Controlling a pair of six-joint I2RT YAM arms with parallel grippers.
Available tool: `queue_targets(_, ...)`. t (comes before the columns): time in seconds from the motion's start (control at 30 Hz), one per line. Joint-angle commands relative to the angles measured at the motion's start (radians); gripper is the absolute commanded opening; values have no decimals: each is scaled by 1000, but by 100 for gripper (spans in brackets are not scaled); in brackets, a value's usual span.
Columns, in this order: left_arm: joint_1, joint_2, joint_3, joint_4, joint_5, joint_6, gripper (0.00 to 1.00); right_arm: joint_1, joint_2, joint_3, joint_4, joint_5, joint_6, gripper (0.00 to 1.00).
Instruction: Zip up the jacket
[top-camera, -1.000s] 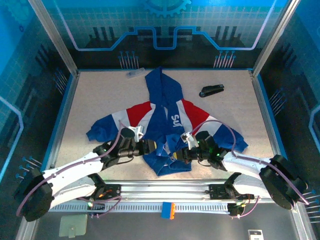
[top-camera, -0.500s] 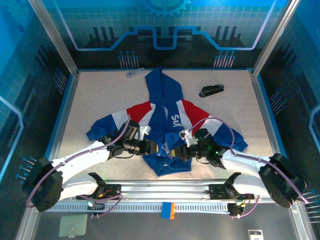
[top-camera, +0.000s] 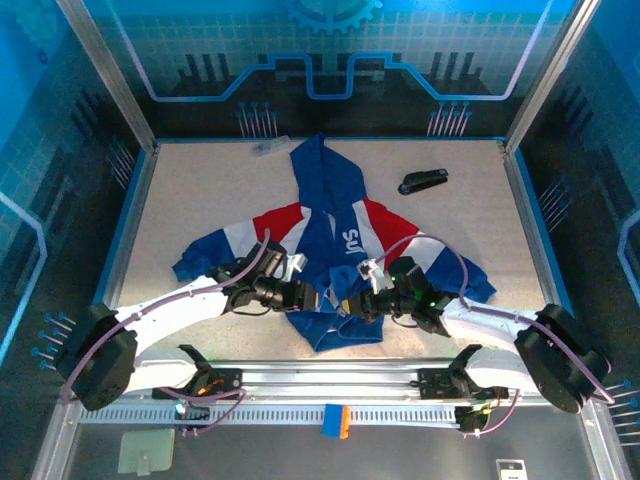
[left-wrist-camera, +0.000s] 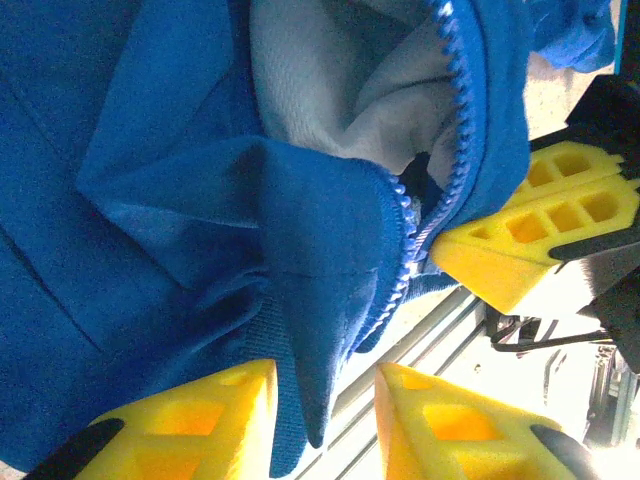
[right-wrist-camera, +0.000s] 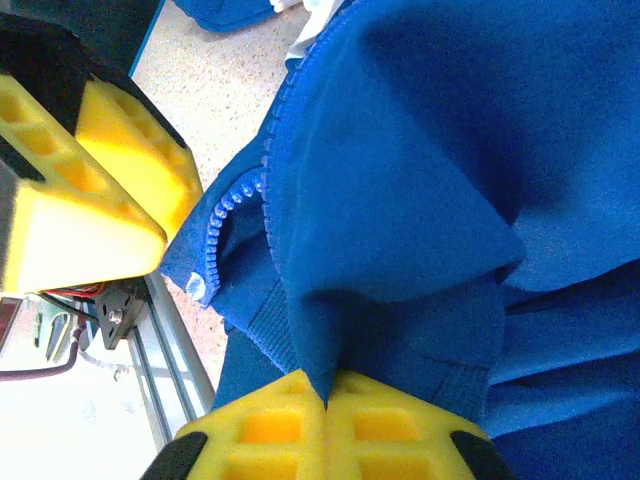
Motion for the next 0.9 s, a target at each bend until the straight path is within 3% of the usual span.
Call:
queue_targets(0.0,-12,24,34,-4,34,12,32,14,9,28,9,-23,-1,0)
queue_targets(0.1,-20,33,33,9,38,6,26,15,8,30,9,-26,1,0)
queue_targets(0.27,-21,21,25,32,50,-12,0,15,-9,34,-4,-27,4,0)
queue_targets(0.6,-22,-79,-91,391,56,-225,0,9,-149,74,-148,-50,29,0)
queue_targets(0.87,-42,-26,-126,583,76,-246,0,-10,-173,92,-146,-95,67,0)
